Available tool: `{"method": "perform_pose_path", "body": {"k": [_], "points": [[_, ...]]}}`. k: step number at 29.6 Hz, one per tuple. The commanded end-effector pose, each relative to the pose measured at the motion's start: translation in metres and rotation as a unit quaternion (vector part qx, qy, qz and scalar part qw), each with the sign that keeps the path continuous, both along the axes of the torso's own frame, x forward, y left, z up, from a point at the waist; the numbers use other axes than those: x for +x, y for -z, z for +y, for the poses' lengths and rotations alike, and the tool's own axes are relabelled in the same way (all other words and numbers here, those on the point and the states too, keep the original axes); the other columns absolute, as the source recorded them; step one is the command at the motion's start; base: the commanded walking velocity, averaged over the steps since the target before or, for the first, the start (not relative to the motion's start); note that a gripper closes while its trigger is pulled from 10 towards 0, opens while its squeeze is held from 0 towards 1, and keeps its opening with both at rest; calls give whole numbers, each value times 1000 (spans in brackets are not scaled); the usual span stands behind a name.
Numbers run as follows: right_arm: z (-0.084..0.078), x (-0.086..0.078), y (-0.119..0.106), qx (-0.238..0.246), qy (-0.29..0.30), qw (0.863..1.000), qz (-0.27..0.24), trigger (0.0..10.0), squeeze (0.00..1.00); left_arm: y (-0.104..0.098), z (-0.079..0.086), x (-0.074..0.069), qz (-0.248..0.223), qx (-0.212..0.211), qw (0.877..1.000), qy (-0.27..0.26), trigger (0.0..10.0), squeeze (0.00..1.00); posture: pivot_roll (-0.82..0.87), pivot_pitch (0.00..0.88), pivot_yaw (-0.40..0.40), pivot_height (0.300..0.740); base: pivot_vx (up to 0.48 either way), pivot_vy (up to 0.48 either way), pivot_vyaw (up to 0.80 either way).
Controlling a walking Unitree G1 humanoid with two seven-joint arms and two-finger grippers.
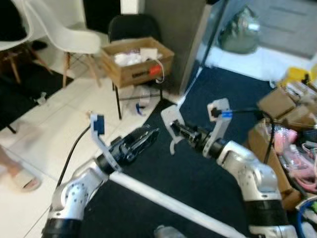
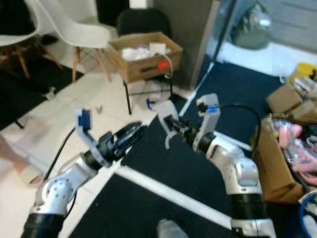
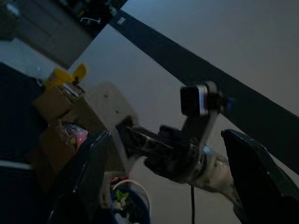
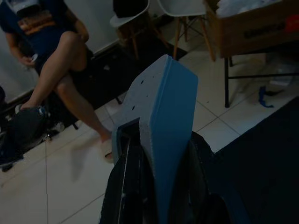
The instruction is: Picking trash to rubbish bin
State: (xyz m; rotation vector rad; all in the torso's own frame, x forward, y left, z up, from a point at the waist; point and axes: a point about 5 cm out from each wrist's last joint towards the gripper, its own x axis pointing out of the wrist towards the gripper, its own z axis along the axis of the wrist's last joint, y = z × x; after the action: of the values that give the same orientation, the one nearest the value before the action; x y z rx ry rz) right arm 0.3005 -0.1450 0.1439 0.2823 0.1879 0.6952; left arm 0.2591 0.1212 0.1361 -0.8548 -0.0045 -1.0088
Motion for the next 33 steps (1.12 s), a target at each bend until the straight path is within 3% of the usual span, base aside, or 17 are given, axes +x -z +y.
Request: {"method": "perform_pose_path", "body": {"k": [1,8,13,18,25,29,33], "points": [[0,0,1,-3,0,1000,-1,10000,0,4,-1,1,23,-4,1000,3,10000,0,-68,0,-26,740,0,0,-800],[0,0,2,-3,0,1000,-1,10000,0,4,2,0,34,20,999,8,10000,0,-68,0,-26,740,0,0,-800],[-1,1,1,-11,6,1000,-7,10000,0,9,7,2,44,61,997,-27,10000,0,-65,0,-29,740,0,0,-800],[-5,3,1,-21,20,999,-15,10000,0,18,19,2,113,80,989,-44,10000,0,-61,0,-27,740,0,0,-800],[-4,3,3,-18,20,1000,-12,10000,0,21,22,-6,136,119,983,-20,10000,0,-59,0,-23,740,0,0,-796],[-4,3,4,-18,21,1000,-14,10000,0,25,16,-6,149,137,979,-19,10000,0,-59,0,-25,740,0,0,0],[-4,3,4,-19,22,999,-16,10000,0,25,17,-5,130,176,975,-31,10000,0,-60,0,-26,740,0,0,0]]}}
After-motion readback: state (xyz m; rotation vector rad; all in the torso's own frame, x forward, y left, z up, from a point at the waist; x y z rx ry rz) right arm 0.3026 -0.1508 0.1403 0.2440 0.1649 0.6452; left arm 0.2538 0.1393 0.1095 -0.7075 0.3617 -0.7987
